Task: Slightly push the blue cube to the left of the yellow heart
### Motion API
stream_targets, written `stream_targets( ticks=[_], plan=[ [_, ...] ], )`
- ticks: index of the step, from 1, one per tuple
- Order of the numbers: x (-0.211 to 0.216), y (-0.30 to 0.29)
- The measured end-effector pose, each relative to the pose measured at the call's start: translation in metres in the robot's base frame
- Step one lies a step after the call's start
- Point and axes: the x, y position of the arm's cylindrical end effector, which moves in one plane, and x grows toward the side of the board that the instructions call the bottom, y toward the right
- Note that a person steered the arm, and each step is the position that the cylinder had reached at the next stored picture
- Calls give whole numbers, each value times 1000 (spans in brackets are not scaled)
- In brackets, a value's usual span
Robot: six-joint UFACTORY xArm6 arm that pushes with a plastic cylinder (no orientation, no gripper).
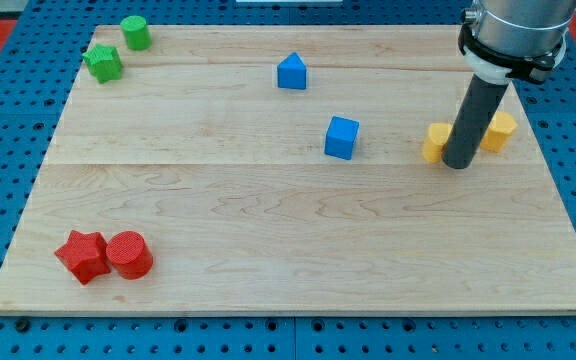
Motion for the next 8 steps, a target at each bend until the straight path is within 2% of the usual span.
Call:
stream_targets(
  ticks=[2, 3, 4, 5, 8],
  plan=[
    [-20, -3],
    [3, 1],
    [38, -51],
    [19, -103],
    [-28, -138]
  ],
)
